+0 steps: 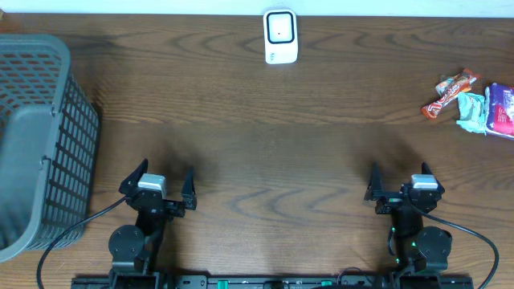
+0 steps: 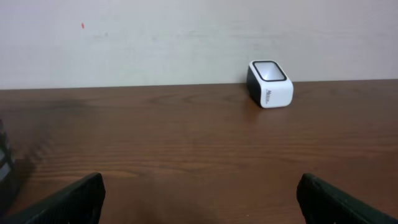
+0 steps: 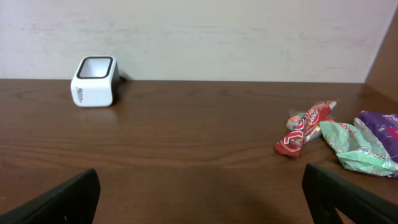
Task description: Scan the item barcode
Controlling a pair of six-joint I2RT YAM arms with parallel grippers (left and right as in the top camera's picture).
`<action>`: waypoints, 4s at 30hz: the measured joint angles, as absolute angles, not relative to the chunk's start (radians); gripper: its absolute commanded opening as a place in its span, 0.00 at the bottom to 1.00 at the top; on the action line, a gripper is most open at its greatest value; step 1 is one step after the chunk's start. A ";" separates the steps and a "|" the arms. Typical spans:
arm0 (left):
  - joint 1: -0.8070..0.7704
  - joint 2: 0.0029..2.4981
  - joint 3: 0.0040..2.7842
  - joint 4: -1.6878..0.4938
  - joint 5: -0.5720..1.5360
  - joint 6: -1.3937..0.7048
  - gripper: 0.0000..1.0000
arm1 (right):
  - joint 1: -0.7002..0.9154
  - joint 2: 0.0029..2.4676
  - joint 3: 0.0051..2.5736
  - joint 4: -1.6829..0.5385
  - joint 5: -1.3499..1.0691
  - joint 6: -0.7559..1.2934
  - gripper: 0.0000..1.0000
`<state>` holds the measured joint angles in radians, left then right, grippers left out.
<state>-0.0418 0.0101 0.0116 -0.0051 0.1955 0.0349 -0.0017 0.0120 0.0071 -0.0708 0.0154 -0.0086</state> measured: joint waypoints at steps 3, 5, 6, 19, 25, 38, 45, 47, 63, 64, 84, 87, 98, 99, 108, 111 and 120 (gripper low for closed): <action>-0.042 0.010 0.013 -0.008 0.184 0.035 0.98 | -0.002 0.012 0.007 -0.071 0.015 -0.009 0.99; -0.042 0.010 0.014 -0.010 0.180 0.035 0.98 | -0.002 0.012 0.007 -0.071 0.015 -0.009 0.99; -0.042 0.010 0.014 -0.010 0.179 0.035 0.98 | -0.002 0.012 0.007 -0.071 0.015 -0.009 0.99; -0.042 0.010 0.015 -0.012 0.169 0.035 0.98 | -0.002 0.012 0.007 -0.071 0.015 -0.009 0.99; -0.042 0.010 0.016 -0.016 0.150 0.035 0.98 | -0.002 0.012 0.007 -0.071 0.015 -0.009 0.99; -0.041 0.010 0.020 -0.032 0.060 0.035 0.98 | -0.002 0.012 0.007 -0.071 0.015 -0.009 0.99; -0.033 0.010 0.020 -0.033 0.046 0.035 0.98 | -0.002 0.012 0.007 -0.071 0.015 -0.009 0.99; -0.033 0.010 0.020 -0.033 0.046 0.035 0.98 | -0.002 0.012 0.007 -0.071 0.015 -0.009 0.99; -0.033 0.010 0.020 -0.033 0.053 0.034 0.98 | -0.002 0.012 0.007 -0.071 0.015 -0.009 0.99; -0.033 0.010 0.020 -0.033 0.053 0.035 0.98 | -0.002 0.012 0.007 -0.071 0.015 -0.009 0.99; -0.033 0.010 0.020 -0.033 0.052 0.035 0.98 | -0.002 0.012 0.007 -0.071 0.015 -0.009 0.99; -0.033 0.010 0.020 -0.033 0.052 0.035 0.98 | -0.002 0.012 0.007 -0.071 0.015 -0.009 0.99; -0.033 0.010 0.020 -0.033 0.052 0.035 0.98 | -0.002 0.012 0.007 -0.071 0.015 -0.009 0.99; -0.033 0.010 0.020 -0.033 0.052 0.034 0.98 | -0.002 0.012 0.007 -0.071 0.015 -0.009 0.99; -0.033 0.010 0.020 -0.033 0.052 0.035 0.98 | -0.002 0.012 0.007 -0.071 0.015 -0.009 0.99; -0.033 0.010 0.020 -0.033 0.052 0.035 0.98 | -0.002 0.012 0.007 -0.071 0.015 -0.009 0.99; -0.033 0.010 0.020 -0.033 0.052 0.035 0.98 | -0.002 0.012 0.007 -0.071 0.015 -0.008 0.99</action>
